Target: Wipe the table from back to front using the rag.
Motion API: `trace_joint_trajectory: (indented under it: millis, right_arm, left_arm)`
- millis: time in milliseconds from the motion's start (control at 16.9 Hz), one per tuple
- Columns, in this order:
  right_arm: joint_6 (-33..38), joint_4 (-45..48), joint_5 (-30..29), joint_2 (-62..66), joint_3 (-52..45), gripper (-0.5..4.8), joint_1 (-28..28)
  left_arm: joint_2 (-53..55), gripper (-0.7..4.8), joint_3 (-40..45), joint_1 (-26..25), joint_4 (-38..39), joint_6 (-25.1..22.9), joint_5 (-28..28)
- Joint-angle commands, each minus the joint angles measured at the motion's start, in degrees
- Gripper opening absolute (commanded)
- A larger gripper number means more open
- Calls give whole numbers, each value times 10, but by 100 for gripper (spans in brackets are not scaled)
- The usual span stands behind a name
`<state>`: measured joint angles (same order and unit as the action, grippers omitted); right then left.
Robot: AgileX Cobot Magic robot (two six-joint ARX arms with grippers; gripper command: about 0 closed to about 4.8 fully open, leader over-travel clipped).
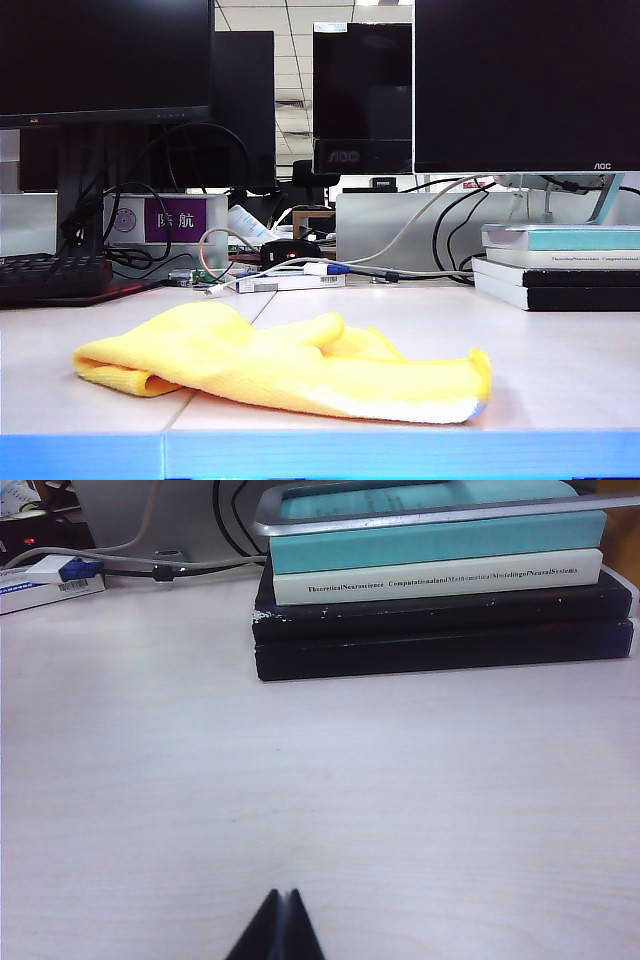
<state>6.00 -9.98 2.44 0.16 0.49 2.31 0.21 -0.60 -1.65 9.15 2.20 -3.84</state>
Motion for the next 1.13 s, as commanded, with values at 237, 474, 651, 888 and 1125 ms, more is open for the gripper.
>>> trace_joint_trajectory:
  millis: [237, 474, 651, 888, 1125]
  right_arm:
    - [2, 4, 3, -1, -4, -1, 1]
    - [3, 42, 16, 3, 59, -1, 1]
    - [3, 40, 43, 42, 135, -1, 1]
    - [3, 42, 53, 168, 260, -1, 1]
    - [2, 19, 8, 294, 384, -1, 1]
  left_arm:
    - [-1, -5, 2, 1, 10, -1, 2]
    - [1, -5, -58, 1, -36, 64, 9]
    - [49, -5, -153, 1, -28, 64, 33]
    - [199, -5, -317, 1, 0, 60, 36]
    - [341, -5, -520, 2, 160, 39, -98]
